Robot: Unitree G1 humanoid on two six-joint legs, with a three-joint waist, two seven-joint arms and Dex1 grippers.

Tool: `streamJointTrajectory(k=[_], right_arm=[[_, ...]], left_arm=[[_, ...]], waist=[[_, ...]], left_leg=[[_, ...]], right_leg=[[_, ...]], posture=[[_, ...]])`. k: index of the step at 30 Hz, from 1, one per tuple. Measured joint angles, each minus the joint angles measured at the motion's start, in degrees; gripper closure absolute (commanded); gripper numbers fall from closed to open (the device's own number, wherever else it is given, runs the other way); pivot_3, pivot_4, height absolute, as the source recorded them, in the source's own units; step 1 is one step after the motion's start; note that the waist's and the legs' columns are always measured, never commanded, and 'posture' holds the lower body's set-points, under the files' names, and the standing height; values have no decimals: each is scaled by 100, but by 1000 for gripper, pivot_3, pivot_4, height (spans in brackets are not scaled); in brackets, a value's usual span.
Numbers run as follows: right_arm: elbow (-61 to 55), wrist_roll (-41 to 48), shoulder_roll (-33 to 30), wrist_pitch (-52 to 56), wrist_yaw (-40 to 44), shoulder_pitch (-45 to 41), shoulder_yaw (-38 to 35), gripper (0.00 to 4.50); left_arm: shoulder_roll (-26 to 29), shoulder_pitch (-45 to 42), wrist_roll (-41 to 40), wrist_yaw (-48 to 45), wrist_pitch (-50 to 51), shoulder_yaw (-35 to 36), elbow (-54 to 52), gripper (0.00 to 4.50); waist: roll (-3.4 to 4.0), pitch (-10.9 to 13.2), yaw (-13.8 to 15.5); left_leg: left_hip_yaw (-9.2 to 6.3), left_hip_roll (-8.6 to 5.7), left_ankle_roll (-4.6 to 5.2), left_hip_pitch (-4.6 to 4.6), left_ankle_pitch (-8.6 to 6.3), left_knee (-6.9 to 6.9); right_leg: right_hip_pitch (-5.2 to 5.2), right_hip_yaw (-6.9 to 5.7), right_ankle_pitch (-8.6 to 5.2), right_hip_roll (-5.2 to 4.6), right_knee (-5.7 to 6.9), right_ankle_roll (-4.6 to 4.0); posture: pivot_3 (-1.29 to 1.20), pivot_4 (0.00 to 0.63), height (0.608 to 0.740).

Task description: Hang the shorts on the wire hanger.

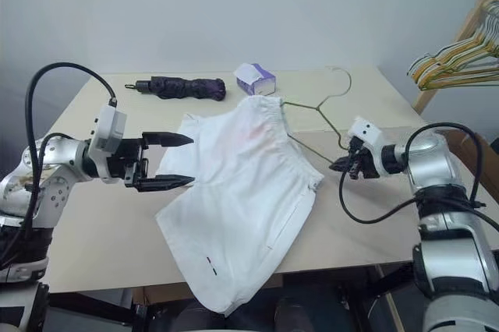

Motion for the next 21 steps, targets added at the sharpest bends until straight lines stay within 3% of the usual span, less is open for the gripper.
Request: streamJointTrajectory(k=[9, 16, 21], right_arm=[[-3363, -42, -542, 341, -424, 982, 8, 4500], [-4186, -58, -585, 921, -462, 1192, 319, 4500], [-4415, 7, -690, 1293, -317, 968, 402, 4500]], left_arm=[[-121, -1144, 691, -490, -1182, -230, 1325, 50], [-273, -1780, 1345, -983, -2227, -596, 2257, 50], [-494, -2005, 2146, -1289, -3275, -1269, 3095, 50]], waist=[[0, 0, -59], [0, 0, -157], [-1, 0, -194]], left_leg=[[3, 0, -3, -7, -2, 1], [5, -1, -3, -6, -2, 6], [3, 1, -3, -10, -2, 6]], right_leg=[[-6, 0, -7, 0, -3, 8], [-4, 0, -7, -2, -2, 10], [-7, 0, 2, 0, -1, -5]], posture=[[-79, 0, 740], [-88, 0, 740], [-91, 0, 740]])
